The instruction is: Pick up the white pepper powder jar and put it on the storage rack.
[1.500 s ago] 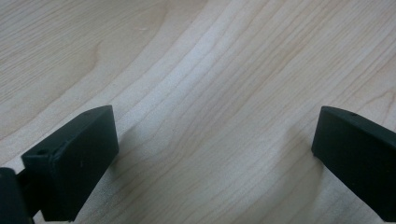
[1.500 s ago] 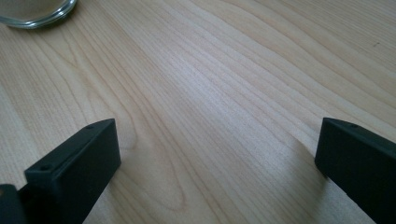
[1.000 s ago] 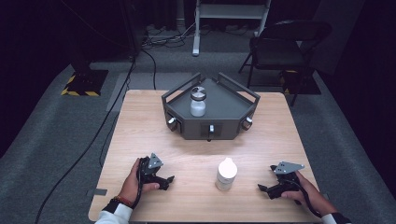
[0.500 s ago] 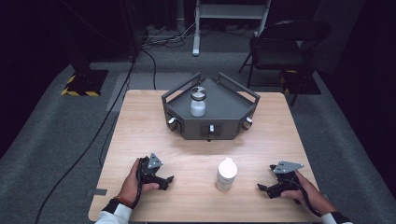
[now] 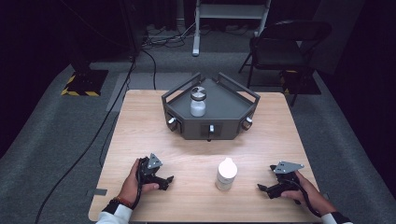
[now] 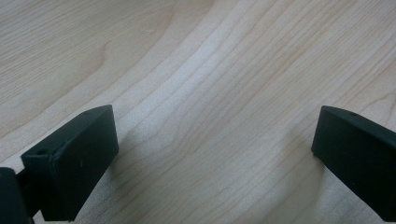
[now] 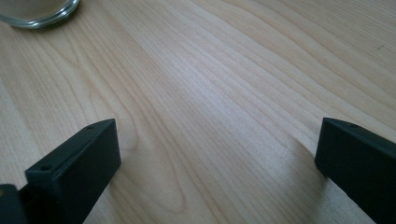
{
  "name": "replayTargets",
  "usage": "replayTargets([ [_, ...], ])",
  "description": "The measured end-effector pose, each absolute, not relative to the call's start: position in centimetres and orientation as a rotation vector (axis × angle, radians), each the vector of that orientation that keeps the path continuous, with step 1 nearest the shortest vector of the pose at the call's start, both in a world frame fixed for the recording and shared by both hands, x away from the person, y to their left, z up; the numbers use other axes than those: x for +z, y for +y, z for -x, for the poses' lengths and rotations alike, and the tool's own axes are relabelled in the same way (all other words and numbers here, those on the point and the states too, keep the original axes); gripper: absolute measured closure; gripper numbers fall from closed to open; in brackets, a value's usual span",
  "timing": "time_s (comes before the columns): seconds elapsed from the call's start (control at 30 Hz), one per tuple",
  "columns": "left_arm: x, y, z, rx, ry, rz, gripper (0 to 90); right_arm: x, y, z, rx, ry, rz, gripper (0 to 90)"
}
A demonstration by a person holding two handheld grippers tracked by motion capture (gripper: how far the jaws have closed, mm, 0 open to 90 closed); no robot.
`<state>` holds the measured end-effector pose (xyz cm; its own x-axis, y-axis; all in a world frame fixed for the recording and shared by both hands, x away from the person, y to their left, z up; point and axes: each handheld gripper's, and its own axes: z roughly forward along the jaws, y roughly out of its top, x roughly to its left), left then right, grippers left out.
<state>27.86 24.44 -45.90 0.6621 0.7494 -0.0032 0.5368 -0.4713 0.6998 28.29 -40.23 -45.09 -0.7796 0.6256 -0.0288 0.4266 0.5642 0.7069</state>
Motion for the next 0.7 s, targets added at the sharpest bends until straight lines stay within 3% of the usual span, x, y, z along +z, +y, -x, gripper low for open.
replayTargets([
  [0.7,-45.9,24.4,-27.9,0.399,0.989,-2.19,0.0,-42.4,-38.9,-25.2,1.233,2.385,-0.821,1.6],
])
